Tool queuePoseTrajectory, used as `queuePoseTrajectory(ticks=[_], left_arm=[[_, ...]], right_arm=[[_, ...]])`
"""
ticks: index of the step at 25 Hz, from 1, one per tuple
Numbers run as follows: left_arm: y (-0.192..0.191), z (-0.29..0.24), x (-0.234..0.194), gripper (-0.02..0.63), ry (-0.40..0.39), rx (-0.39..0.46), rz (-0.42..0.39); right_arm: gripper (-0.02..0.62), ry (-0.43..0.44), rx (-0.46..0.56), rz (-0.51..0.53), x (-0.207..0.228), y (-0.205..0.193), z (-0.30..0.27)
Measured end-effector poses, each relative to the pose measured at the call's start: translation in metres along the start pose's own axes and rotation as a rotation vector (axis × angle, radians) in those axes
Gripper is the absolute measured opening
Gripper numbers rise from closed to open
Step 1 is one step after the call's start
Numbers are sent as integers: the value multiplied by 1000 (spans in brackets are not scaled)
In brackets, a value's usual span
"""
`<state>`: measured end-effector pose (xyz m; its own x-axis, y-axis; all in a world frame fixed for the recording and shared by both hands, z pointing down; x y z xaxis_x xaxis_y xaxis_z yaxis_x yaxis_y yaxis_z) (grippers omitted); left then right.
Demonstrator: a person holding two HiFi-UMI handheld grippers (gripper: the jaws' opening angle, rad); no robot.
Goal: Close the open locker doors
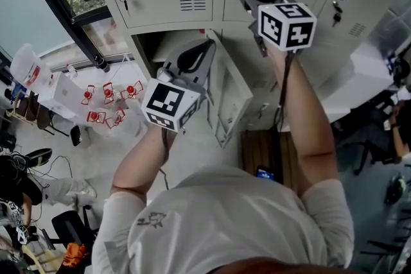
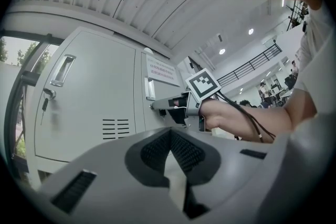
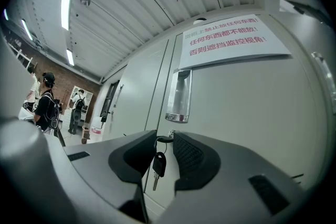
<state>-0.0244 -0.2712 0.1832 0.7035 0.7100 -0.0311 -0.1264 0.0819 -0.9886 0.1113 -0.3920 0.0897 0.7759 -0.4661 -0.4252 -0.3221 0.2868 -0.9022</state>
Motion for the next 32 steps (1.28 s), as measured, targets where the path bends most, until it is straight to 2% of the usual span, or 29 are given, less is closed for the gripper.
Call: queuePoseTrajectory(ticks=[10, 18, 25, 32], left_arm=[[-7, -3, 3, -5, 7, -22, 14], [-4, -1, 14, -5, 28, 4, 5], [-5, 6, 37, -5, 59, -3, 4], [-13, 13, 79, -5, 89, -8, 13]], right_arm=[[104, 22, 24, -10, -1, -1, 2], [123, 44, 62, -21, -5, -1, 23], [123, 67, 89, -48, -12, -13, 64], [123, 108, 109, -76, -24, -38, 121]])
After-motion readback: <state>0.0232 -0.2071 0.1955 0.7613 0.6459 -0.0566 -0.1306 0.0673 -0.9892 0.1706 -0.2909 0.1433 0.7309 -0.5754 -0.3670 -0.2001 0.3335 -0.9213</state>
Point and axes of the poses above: the fingertips, and each gripper's own axes: z backward along the fingers, x to its right, y out of its top, the point moved 5 cm from there along z, backward along the fingers, and after that the axes turned 15 degrees about z, right-handed, at the moved point
